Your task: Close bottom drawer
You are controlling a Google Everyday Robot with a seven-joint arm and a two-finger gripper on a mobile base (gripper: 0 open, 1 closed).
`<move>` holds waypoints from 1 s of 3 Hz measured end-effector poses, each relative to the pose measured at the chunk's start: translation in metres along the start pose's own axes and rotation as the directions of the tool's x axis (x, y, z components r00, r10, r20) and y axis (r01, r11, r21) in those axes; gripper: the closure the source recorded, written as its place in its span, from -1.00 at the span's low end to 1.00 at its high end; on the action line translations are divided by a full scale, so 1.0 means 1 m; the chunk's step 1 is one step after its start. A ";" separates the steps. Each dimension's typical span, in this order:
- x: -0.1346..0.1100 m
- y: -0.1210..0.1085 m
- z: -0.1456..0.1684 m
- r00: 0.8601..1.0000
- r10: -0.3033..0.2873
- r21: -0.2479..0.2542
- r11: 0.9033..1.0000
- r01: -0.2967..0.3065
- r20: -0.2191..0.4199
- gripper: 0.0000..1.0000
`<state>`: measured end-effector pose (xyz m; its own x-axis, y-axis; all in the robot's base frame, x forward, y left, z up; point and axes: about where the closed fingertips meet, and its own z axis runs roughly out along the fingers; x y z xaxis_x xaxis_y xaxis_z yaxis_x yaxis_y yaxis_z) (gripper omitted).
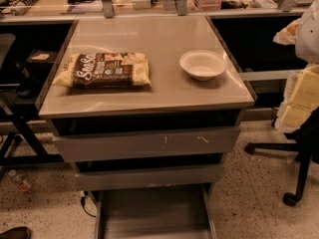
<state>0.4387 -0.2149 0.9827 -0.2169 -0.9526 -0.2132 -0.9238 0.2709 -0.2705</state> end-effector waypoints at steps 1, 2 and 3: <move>0.000 0.000 0.000 1.000 0.000 0.000 1.000 0.000 0.000 -1.00; 0.000 0.000 0.000 1.000 0.000 0.000 1.000 0.000 0.000 -0.61; 0.000 0.000 0.000 1.000 0.000 0.000 1.000 0.000 0.000 -0.15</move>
Offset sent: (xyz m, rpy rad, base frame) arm 0.0000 0.0000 0.0000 0.0000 0.0000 0.0000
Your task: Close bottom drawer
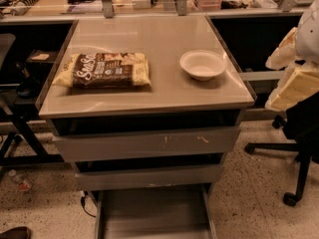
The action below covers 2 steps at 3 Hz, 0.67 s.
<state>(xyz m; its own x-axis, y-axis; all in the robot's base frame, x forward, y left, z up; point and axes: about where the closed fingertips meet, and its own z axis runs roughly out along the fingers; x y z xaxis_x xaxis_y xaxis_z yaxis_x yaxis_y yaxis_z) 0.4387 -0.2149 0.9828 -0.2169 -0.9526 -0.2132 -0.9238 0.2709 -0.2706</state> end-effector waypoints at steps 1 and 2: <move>0.000 0.000 0.000 1.000 0.000 0.000 1.000 0.000 0.000 0.32; 0.000 0.000 0.000 1.000 0.000 0.000 1.000 0.000 0.000 0.79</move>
Offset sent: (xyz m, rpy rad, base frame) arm 0.0000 0.0000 0.0000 0.0000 0.0000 0.0000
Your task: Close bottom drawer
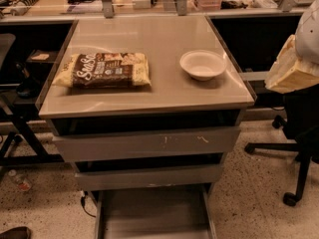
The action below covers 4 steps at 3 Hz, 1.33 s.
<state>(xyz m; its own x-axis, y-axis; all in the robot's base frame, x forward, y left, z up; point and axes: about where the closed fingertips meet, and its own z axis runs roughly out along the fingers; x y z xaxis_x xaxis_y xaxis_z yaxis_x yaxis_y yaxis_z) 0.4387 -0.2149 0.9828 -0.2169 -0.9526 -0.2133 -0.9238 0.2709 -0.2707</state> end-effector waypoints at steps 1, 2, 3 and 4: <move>0.000 0.000 0.000 1.000 0.000 0.000 1.000 0.000 0.000 1.00; 0.012 0.006 0.011 1.000 0.014 -0.001 1.000 -0.015 -0.015 1.00; 0.037 0.035 0.035 0.997 0.054 -0.019 0.998 -0.055 -0.056 1.00; 0.073 0.090 0.089 0.988 0.084 -0.125 0.987 -0.100 -0.128 1.00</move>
Offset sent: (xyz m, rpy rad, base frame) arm -0.0114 -0.0234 -0.0416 -0.0236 0.0388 -0.0444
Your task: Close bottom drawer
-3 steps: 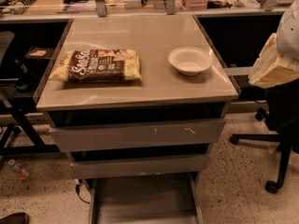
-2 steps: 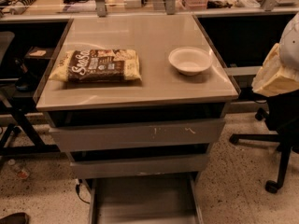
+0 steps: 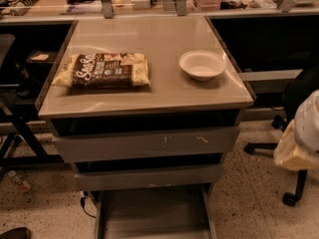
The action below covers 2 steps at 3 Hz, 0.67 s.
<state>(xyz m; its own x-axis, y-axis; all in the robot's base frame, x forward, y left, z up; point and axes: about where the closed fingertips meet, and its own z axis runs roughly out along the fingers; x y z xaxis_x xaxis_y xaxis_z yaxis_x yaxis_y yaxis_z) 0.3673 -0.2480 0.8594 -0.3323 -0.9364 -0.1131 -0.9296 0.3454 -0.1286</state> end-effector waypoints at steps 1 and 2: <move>0.012 0.021 0.025 0.999 0.000 -0.064 0.998 -0.003 -0.035 1.00; 0.012 0.021 0.025 0.999 0.001 -0.064 0.998 -0.003 -0.035 1.00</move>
Offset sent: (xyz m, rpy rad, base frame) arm -0.0194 -0.0027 -0.0284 -0.0108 0.0712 0.0006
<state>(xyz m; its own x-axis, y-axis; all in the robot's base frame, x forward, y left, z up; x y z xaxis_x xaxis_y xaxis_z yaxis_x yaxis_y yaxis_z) 0.3477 -0.2505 0.8308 -0.3382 -0.9378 -0.0787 -0.9370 0.3434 -0.0649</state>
